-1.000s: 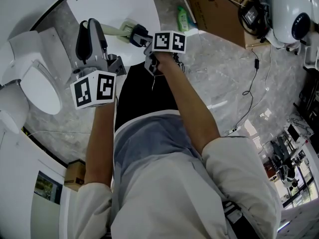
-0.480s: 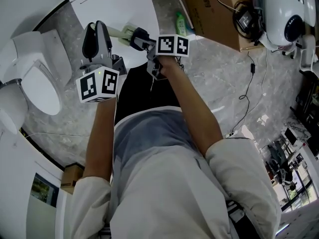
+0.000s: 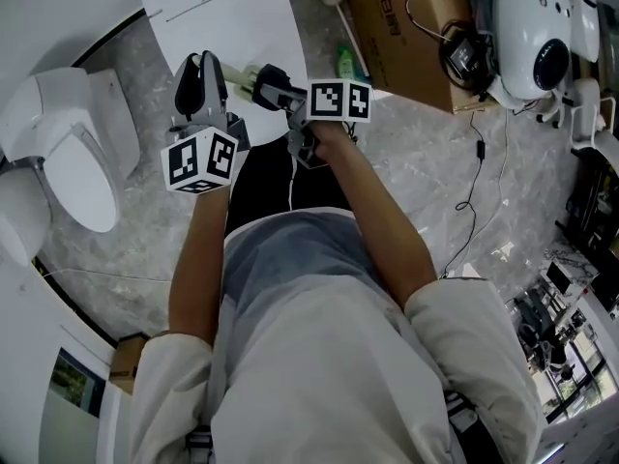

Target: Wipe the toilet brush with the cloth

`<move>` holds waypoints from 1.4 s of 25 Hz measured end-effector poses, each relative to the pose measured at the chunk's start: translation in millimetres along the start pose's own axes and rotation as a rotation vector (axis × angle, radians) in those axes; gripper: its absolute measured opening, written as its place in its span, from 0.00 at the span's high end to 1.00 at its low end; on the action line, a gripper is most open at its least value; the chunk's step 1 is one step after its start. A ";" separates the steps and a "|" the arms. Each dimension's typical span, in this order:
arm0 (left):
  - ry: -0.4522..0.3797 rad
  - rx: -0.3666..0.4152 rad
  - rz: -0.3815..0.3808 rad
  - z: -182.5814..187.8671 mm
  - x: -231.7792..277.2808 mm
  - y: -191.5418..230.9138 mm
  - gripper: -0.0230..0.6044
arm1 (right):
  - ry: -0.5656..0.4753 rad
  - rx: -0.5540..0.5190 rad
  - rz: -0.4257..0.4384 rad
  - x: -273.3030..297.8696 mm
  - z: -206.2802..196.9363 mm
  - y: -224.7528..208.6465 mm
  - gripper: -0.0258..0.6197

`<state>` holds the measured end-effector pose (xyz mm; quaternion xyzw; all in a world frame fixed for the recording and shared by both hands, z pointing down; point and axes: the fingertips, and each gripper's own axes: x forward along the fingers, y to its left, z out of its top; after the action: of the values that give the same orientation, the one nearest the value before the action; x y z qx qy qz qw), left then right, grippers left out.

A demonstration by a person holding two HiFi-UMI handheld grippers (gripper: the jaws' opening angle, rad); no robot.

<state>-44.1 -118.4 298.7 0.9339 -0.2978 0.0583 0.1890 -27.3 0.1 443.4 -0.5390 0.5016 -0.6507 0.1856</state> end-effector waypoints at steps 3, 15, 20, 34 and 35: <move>0.001 0.002 0.001 1.0 -2.5 0.9 0.96 | 0.000 -0.027 0.007 -5.1 0.9 14.3 0.80; 0.015 0.030 -0.017 2.9 -8.9 1.1 0.96 | -0.002 -0.128 0.025 -20.6 6.5 63.5 0.80; 0.013 0.015 -0.008 4.2 -11.0 3.7 0.96 | -0.010 -0.176 0.050 -24.9 12.3 88.6 0.80; 0.057 0.002 -0.055 6.3 -8.5 0.0 0.96 | -0.019 -0.245 0.122 -35.3 24.3 131.9 0.80; 0.071 -0.002 -0.070 6.6 -7.2 -1.8 0.96 | -0.022 -0.248 0.124 -36.9 25.7 133.3 0.80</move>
<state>-49.1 -115.7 290.5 0.9410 -0.2580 0.0845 0.2021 -31.4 -39.7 308.5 -0.5328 0.6083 -0.5653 0.1629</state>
